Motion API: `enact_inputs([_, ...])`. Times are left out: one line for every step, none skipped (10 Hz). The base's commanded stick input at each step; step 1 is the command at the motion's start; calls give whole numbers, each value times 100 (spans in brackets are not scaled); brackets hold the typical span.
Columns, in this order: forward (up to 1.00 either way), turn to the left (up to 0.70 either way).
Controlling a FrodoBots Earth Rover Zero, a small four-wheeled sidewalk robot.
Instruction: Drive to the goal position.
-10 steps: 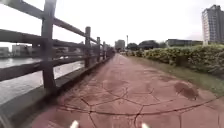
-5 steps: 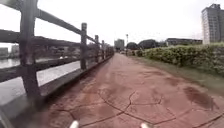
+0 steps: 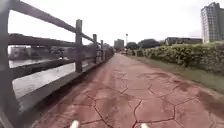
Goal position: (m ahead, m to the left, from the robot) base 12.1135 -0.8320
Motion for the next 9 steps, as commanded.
enact_inputs([70, 0])
enact_inputs([70, 0])
enact_inputs([70, 0])
enact_inputs([70, 0])
enact_inputs([70, 0])
enact_inputs([70, 0])
enact_inputs([70, 0])
enact_inputs([70, 0])
enact_inputs([70, 0])
